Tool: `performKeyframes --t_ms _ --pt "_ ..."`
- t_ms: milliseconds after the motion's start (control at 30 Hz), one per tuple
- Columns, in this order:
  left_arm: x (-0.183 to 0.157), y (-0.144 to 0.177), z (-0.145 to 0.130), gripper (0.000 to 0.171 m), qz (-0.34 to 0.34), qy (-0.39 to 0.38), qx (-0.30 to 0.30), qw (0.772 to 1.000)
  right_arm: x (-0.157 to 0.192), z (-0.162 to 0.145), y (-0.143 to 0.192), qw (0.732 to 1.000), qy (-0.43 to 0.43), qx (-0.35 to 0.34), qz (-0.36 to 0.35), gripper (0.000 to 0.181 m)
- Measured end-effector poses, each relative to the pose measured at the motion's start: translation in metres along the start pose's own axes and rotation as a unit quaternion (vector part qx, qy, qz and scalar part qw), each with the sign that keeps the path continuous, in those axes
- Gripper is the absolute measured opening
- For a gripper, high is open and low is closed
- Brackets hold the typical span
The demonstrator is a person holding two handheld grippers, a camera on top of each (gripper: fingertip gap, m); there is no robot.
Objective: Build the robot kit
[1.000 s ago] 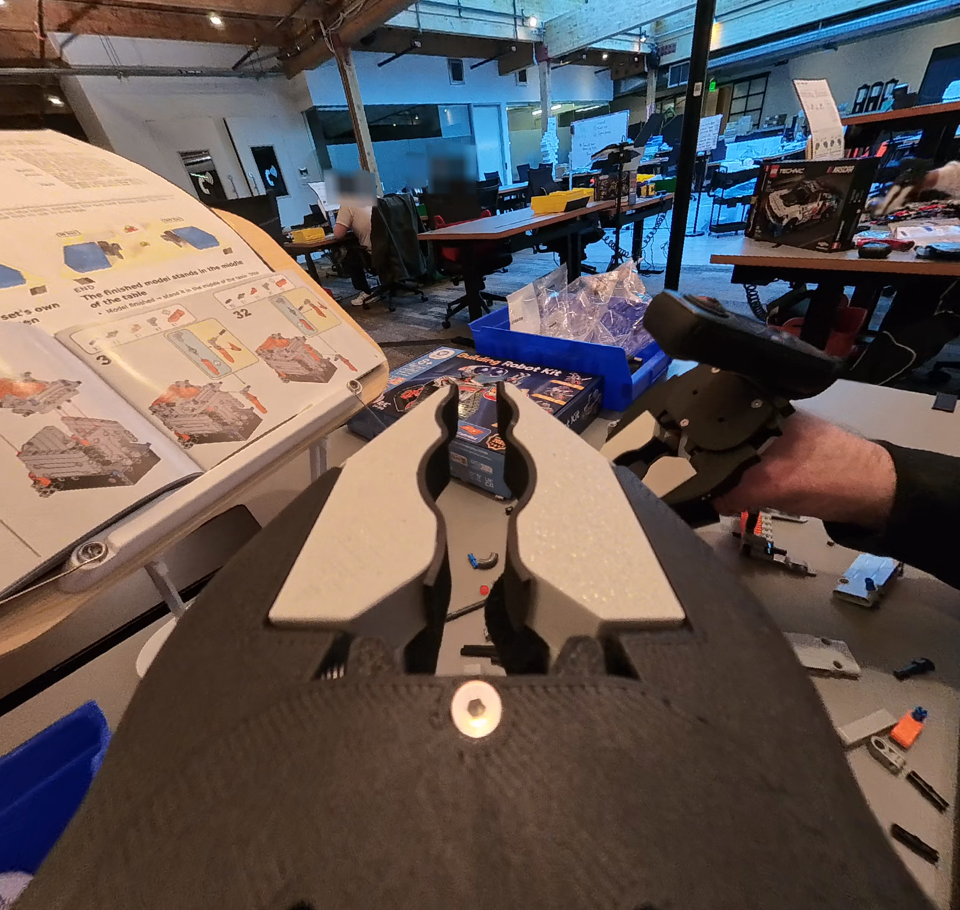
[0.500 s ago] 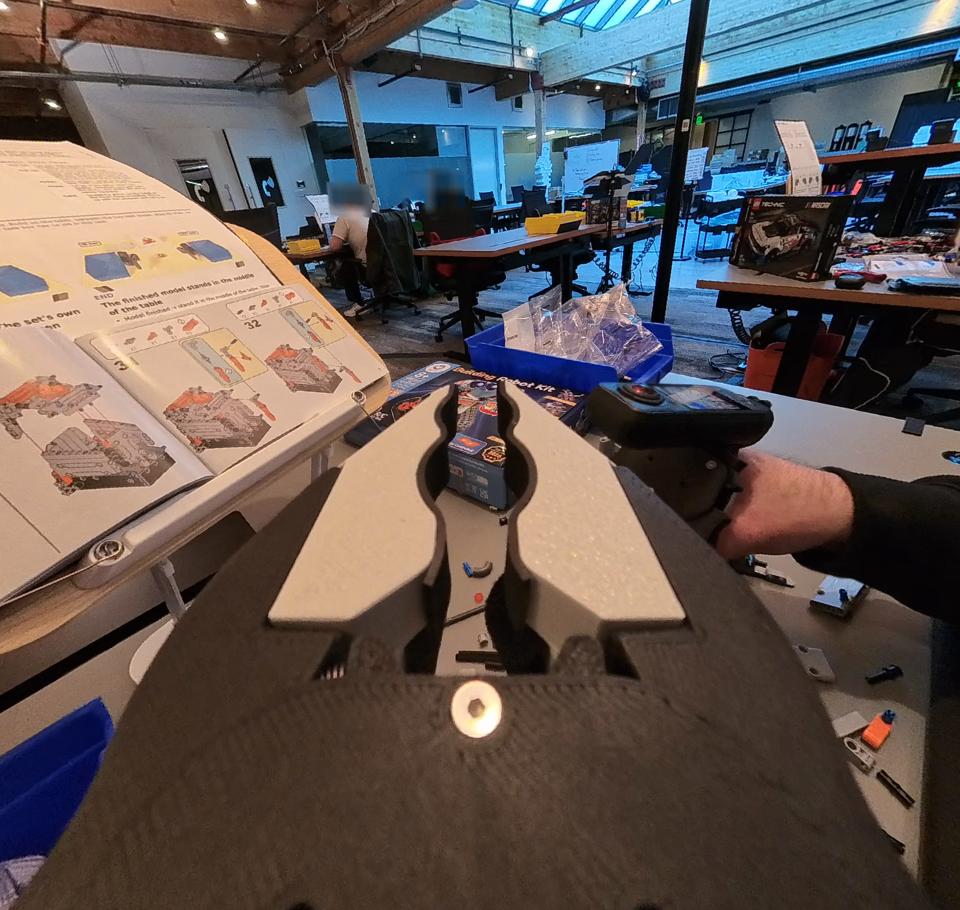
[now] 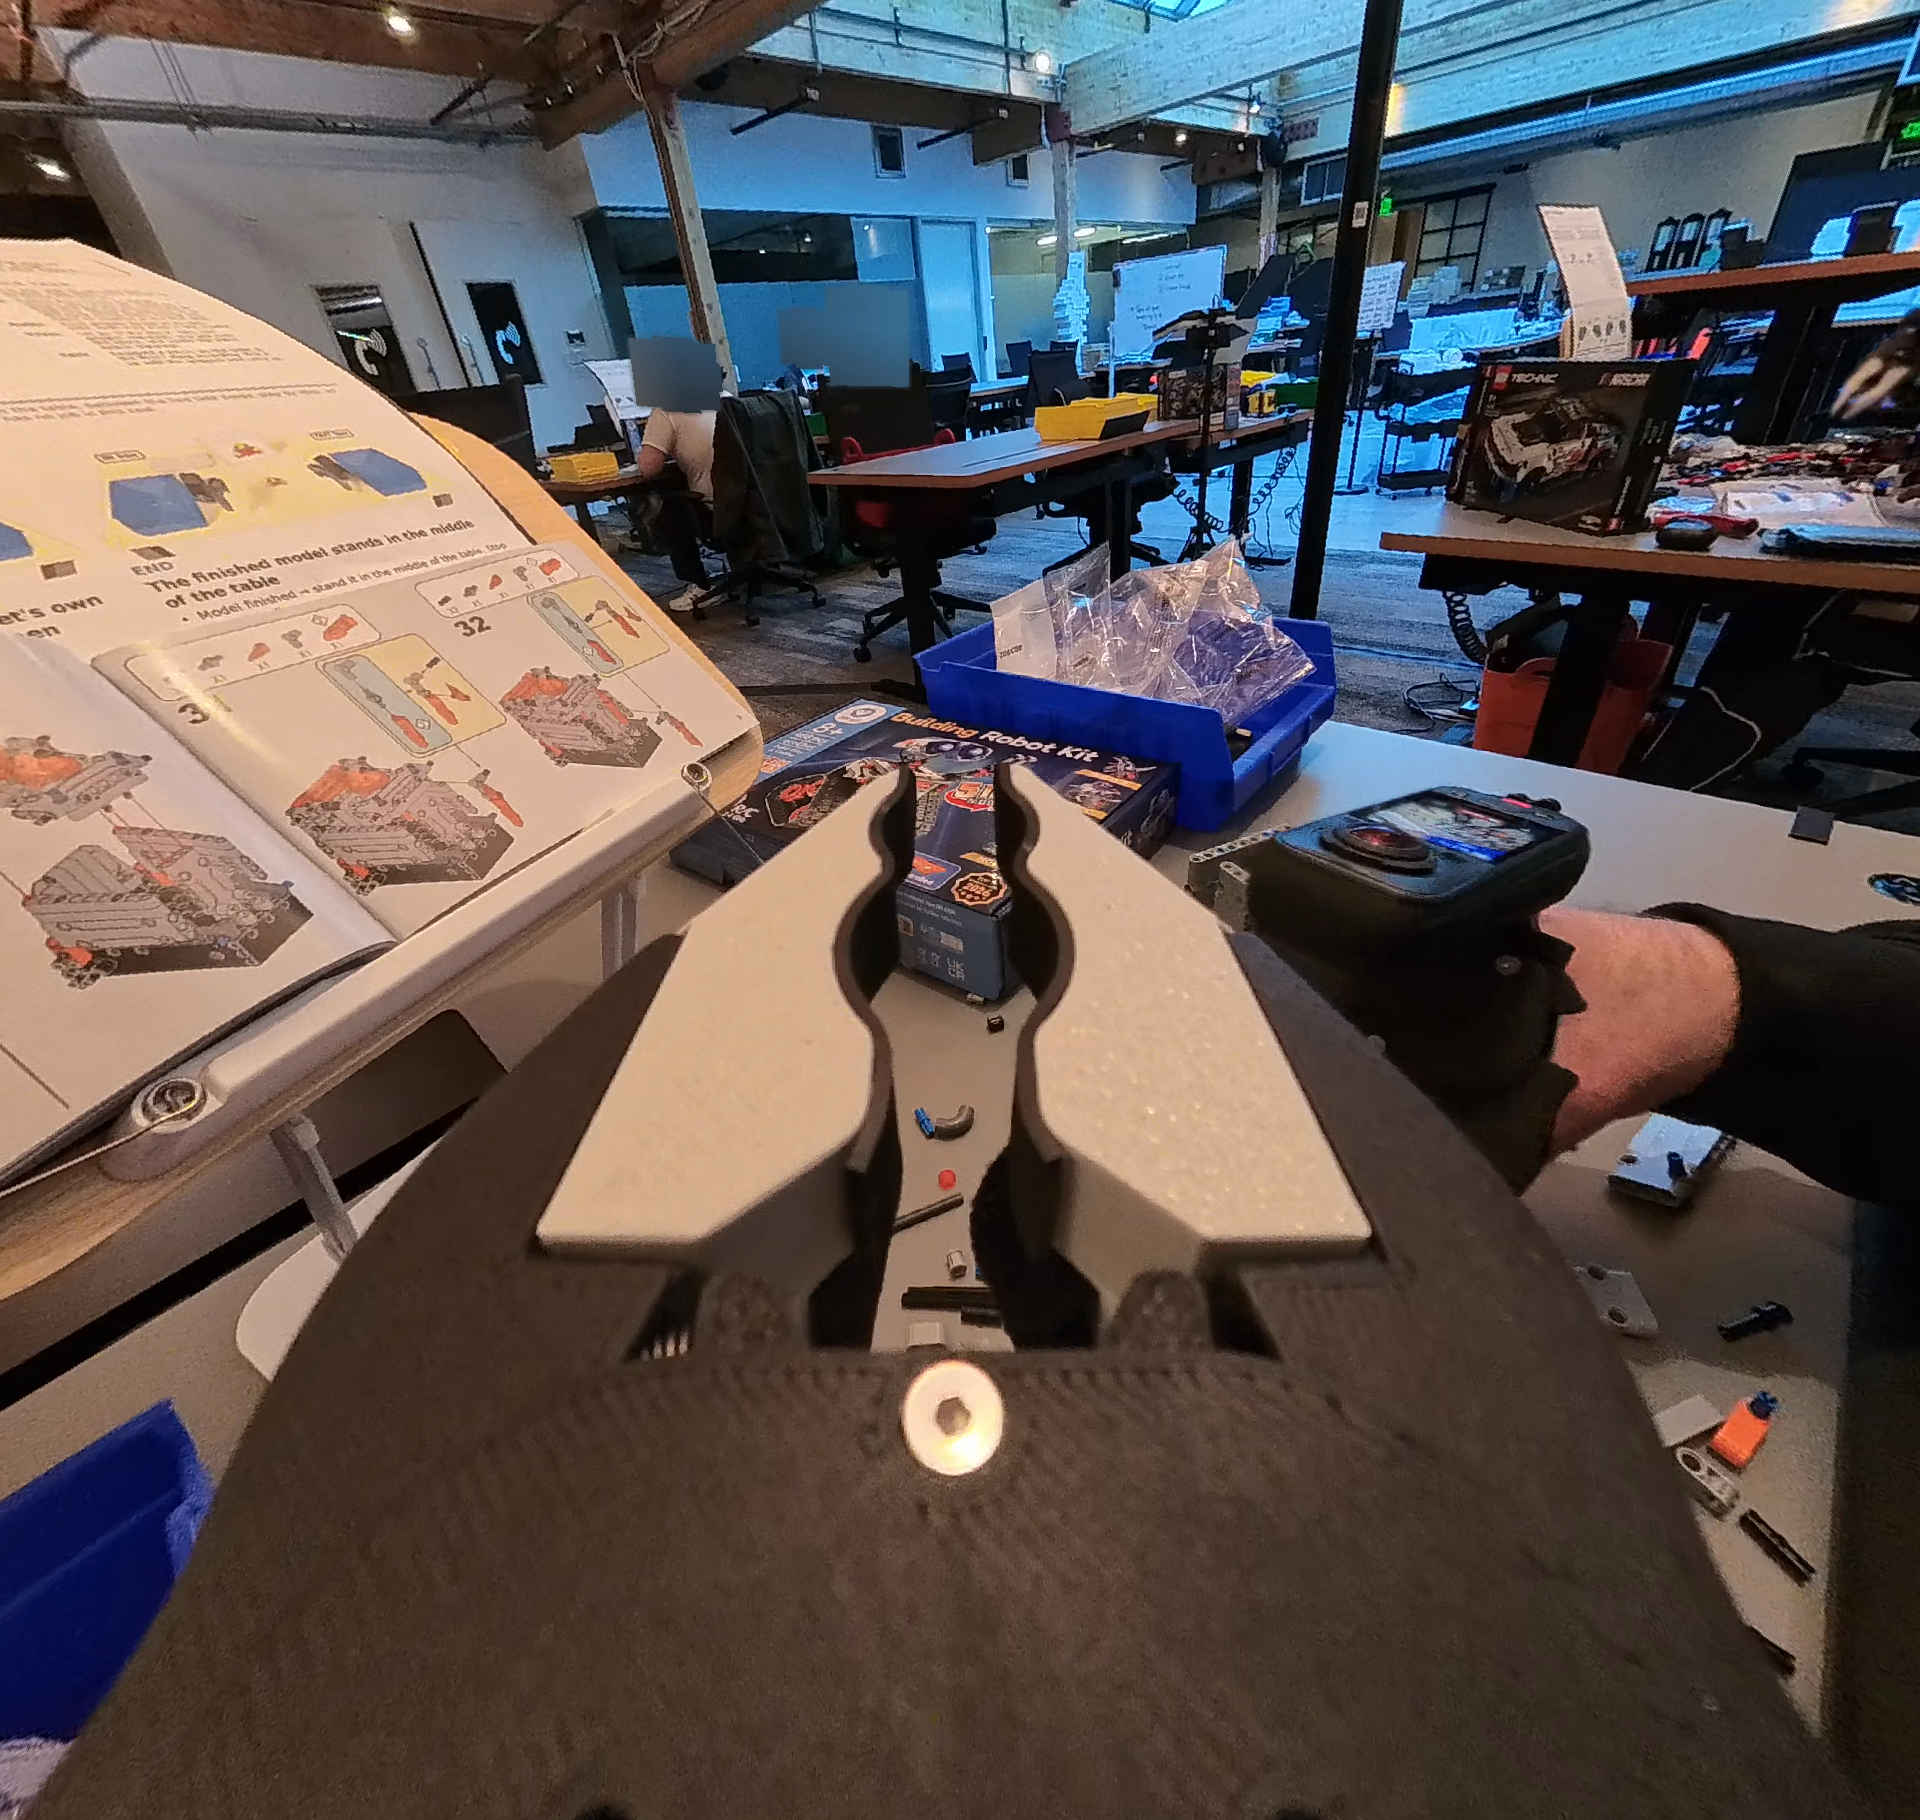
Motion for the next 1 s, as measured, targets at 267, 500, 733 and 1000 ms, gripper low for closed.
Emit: performKeyframes --t_ms 267,500,733,1000 --pt "-0.002 -0.003 -0.002 0.012 -0.005 0.0 0.007 1.0 0.016 0.011 -0.007 0.999 0.033 -0.006 0.018 0.008" --pt "-0.001 0.0 -0.001 0.011 -0.004 0.001 0.003 1.0 0.021 0.013 -0.013 0.999 0.041 0.001 0.028 0.01" --pt "-0.001 0.0 0.0 0.011 -0.005 0.001 0.003 1.0 0.04 0.023 -0.021 0.996 0.078 0.003 0.043 0.008" --pt "-0.002 -0.001 -0.001 0.011 -0.007 0.0 0.004 1.0 0.043 0.025 -0.035 0.994 0.103 0.02 0.036 0.011"
Point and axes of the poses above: each gripper's, where its closed fingertips meet, y back along the fingers, z out of its top, x = y × z across the jaws, the point moved 2 cm from there along y, back along the fingers, and after that the axes turned 15 degrees about x, right-handed, at the moved point
